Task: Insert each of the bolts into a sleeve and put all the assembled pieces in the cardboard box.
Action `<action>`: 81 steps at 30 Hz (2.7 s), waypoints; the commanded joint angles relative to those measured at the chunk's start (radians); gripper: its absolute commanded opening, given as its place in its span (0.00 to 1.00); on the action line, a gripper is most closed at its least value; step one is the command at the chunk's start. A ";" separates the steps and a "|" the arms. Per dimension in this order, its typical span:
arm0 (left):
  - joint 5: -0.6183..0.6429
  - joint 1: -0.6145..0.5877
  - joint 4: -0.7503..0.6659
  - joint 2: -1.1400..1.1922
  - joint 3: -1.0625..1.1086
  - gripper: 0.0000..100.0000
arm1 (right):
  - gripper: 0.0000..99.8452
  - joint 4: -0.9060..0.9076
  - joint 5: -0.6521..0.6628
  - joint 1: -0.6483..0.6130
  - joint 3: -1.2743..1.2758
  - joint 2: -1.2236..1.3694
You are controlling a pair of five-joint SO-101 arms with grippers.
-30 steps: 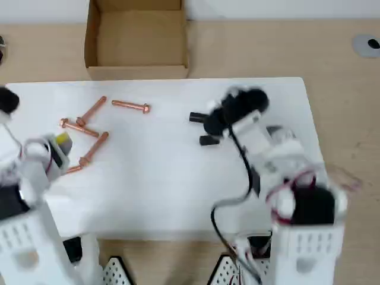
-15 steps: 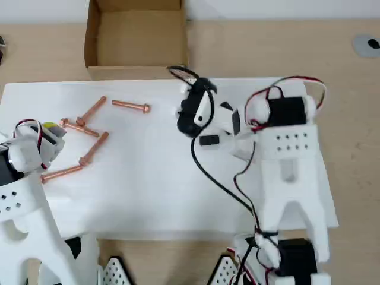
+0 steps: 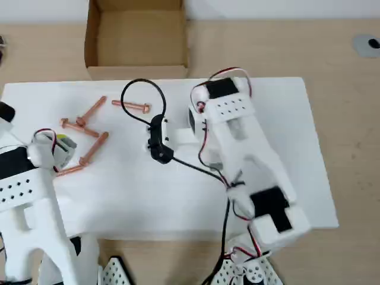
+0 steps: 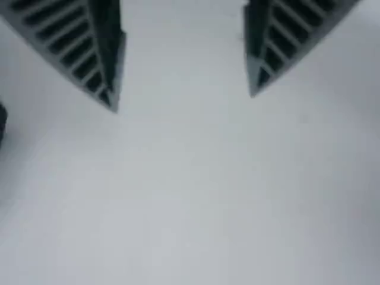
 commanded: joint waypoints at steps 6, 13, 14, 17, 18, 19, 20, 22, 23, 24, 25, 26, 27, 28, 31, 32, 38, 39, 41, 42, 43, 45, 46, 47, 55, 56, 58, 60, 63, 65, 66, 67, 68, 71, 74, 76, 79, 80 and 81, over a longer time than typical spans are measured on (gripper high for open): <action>-0.005 -0.006 -0.044 -0.018 0.011 0.24 | 0.18 0.003 0.029 0.059 -0.245 0.157; -0.005 -0.006 -0.044 -0.018 0.011 0.24 | 0.18 0.003 0.040 0.085 -0.309 0.209; -0.005 -0.006 -0.044 -0.018 0.011 0.24 | 0.18 0.003 0.040 0.090 -0.323 0.220; -0.005 -0.006 -0.046 -0.016 0.028 0.24 | 0.18 0.003 0.040 0.108 -0.378 0.266; -0.005 -0.006 -0.052 -0.016 0.037 0.24 | 0.18 0.003 0.040 0.114 -0.400 0.286; -0.005 -0.006 -0.066 -0.016 0.051 0.24 | 0.18 0.003 0.040 0.117 -0.423 0.308; -0.005 -0.006 -0.084 -0.016 0.069 0.24 | 0.18 0.003 0.040 0.120 -0.444 0.329; -0.005 -0.006 -0.115 -0.022 0.104 0.24 | 0.18 0.003 0.040 0.125 -0.489 0.374; -0.005 -0.006 -0.123 -0.025 0.118 0.24 | 0.18 0.003 0.040 0.127 -0.509 0.395; -0.005 -0.006 -0.129 -0.025 0.127 0.24 | 0.18 0.005 0.038 0.127 -0.527 0.414; -0.005 -0.006 -0.130 -0.025 0.129 0.24 | 0.18 0.005 0.038 0.127 -0.541 0.432; -0.005 -0.006 -0.129 -0.025 0.130 0.24 | 0.18 0.005 0.038 0.127 -0.553 0.449; -0.005 -0.006 -0.129 -0.025 0.130 0.24 | 0.18 0.005 0.038 0.127 -0.564 0.464; -0.005 -0.006 -0.129 -0.025 0.130 0.24 | 0.18 0.005 0.037 0.127 -0.575 0.479; -0.005 -0.006 -0.129 -0.025 0.133 0.24 | 0.18 0.003 0.037 0.127 -0.602 0.516; -0.005 -0.006 -0.129 -0.025 0.133 0.24 | 0.18 0.003 0.037 0.127 -0.608 0.530; -0.005 -0.006 -0.124 -0.025 0.133 0.24 | 0.18 0.003 0.035 0.128 -0.653 0.578; -0.005 -0.006 -0.124 -0.025 0.133 0.24 | 0.18 0.003 0.035 0.128 -0.659 0.582; -0.005 -0.006 -0.123 -0.025 0.133 0.24 | 0.18 0.002 0.035 0.128 -0.671 0.591; -0.005 -0.006 -0.123 -0.025 0.133 0.24 | 0.18 0.002 0.035 0.128 -0.679 0.598; -0.005 -0.006 -0.123 -0.025 0.133 0.24 | 0.18 0.002 0.035 0.128 -0.682 0.604; -0.005 -0.006 -0.123 -0.025 0.133 0.24 | 0.18 0.002 0.035 0.128 -0.687 0.621; -0.005 -0.006 -0.123 -0.025 0.133 0.24 | 0.18 0.002 0.035 0.127 -0.690 0.630; -0.005 -0.006 -0.123 -0.025 0.133 0.24 | 0.18 0.002 0.035 0.127 -0.690 0.641; -0.008 -0.008 -0.123 -0.025 0.135 0.24 | 0.18 -0.011 0.035 0.127 -0.690 0.682; -0.008 -0.008 -0.121 -0.025 0.135 0.24 | 0.18 -0.008 0.035 0.127 -0.688 0.682; -0.008 -0.008 -0.121 -0.025 0.135 0.24 | 0.18 -0.006 0.035 0.127 -0.687 0.682; -0.008 -0.008 -0.121 -0.025 0.135 0.24 | 0.18 -0.005 0.035 0.127 -0.684 0.682; -0.008 -0.008 -0.121 -0.025 0.129 0.24 | 0.18 0.000 0.035 0.127 -0.682 0.682; -0.009 -0.008 -0.121 -0.025 0.127 0.24 | 0.18 0.014 0.035 0.127 -0.682 0.682; -0.009 -0.008 -0.121 -0.025 0.127 0.24 | 0.18 0.015 0.035 0.127 -0.680 0.682; -0.009 -0.008 -0.121 -0.025 0.127 0.24 | 0.18 0.015 0.035 0.127 -0.679 0.682; -0.009 -0.008 -0.121 -0.025 0.127 0.24 | 0.18 0.014 0.035 0.128 -0.671 0.682; -0.009 -0.008 -0.121 -0.025 0.127 0.24 | 0.18 0.009 0.006 0.128 -0.661 0.679; -0.009 -0.008 -0.121 -0.025 0.127 0.24 | 0.18 -0.014 -0.023 0.147 -0.662 0.677; -0.009 -0.008 -0.127 -0.025 0.127 0.24 | 0.18 -0.020 -0.041 0.157 -0.671 0.676; -0.006 -0.008 -0.129 -0.025 0.127 0.24 | 0.18 -0.018 -0.058 0.165 -0.690 0.676; -0.006 -0.006 -0.130 -0.025 0.127 0.24 | 0.18 -0.018 -0.066 0.166 -0.694 0.676; -0.006 -0.006 -0.130 -0.025 0.127 0.24 | 0.18 -0.018 -0.074 0.166 -0.697 0.676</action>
